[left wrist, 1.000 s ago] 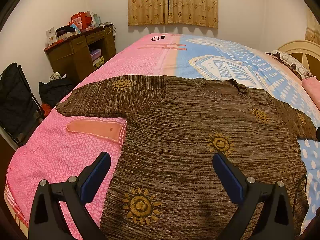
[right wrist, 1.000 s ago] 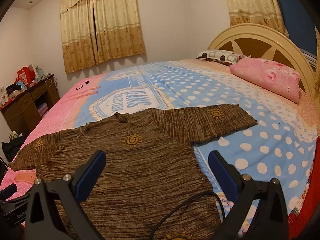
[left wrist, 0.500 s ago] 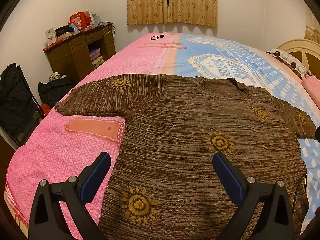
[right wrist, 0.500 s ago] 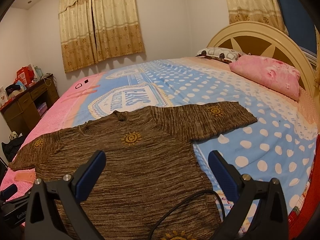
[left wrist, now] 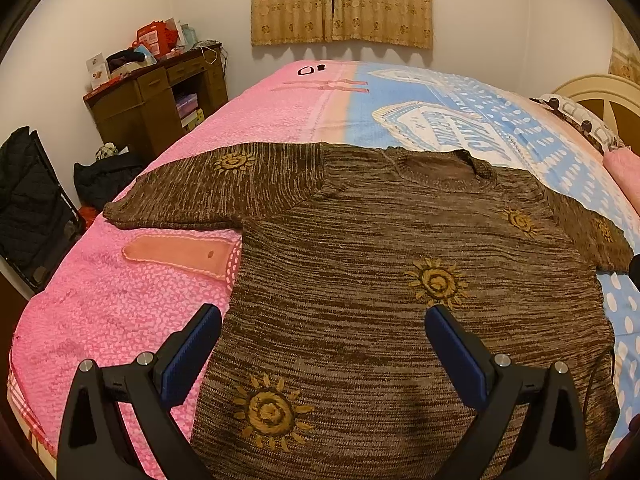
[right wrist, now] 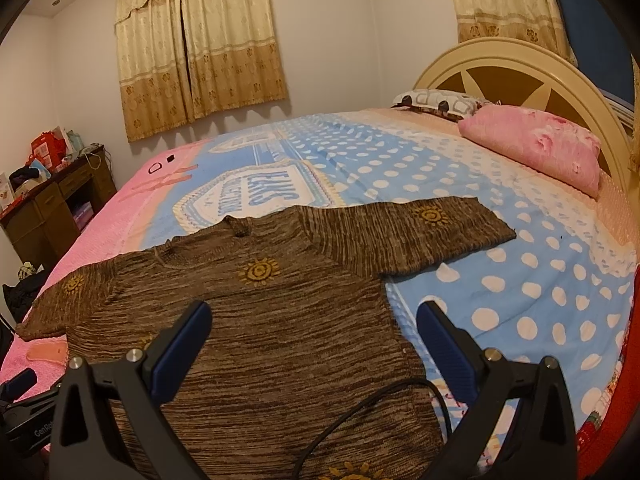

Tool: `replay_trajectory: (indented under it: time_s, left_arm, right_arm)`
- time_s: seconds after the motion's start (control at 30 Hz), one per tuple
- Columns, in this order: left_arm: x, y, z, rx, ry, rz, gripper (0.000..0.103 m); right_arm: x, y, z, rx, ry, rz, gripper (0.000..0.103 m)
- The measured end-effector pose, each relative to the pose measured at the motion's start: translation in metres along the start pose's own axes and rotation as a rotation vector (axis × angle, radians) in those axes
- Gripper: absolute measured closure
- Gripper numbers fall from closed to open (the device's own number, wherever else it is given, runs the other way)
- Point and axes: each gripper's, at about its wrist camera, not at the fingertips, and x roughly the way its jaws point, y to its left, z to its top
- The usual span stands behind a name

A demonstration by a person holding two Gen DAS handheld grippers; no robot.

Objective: Fold small clothes

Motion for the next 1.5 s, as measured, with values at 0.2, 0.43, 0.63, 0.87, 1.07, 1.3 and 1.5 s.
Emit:
replay_trajectory:
  time_s: [0.2, 0.43, 0.63, 0.87, 1.07, 1.3, 1.5]
  left_arm:
    - [0.003, -0.002, -0.001, -0.001, 0.006, -0.014, 0.001]
    - [0.008, -0.003, 0.005, 0.018, 0.001, -0.012, 0.001]
    - [0.015, 0.006, 0.013, -0.015, 0.004, -0.006, 0.001]
    - [0.028, -0.003, 0.017, 0.004, 0.028, -0.006, 0.001]
    - [0.034, -0.007, 0.017, 0.037, 0.034, 0.015, 0.001]
    - [0.046, -0.003, 0.015, 0.006, 0.068, -0.004, 0.001]
    - [0.039, 0.007, 0.014, -0.006, 0.050, -0.002, 0.001]
  right_arm:
    - [0.013, -0.005, -0.004, 0.012, 0.039, 0.003, 0.000]
    - [0.032, -0.059, 0.008, 0.105, 0.062, -0.009, 0.000]
    - [0.071, -0.177, 0.052, 0.271, 0.030, -0.128, 0.001]
    - [0.161, -0.266, 0.083, 0.364, 0.228, -0.218, 0.027]
    - [0.183, -0.257, 0.077, 0.288, 0.252, -0.336, 0.031]
    - [0.183, -0.251, 0.078, 0.234, 0.260, -0.276, 0.075]
    - [0.171, -0.228, 0.100, 0.171, 0.212, -0.249, 0.092]
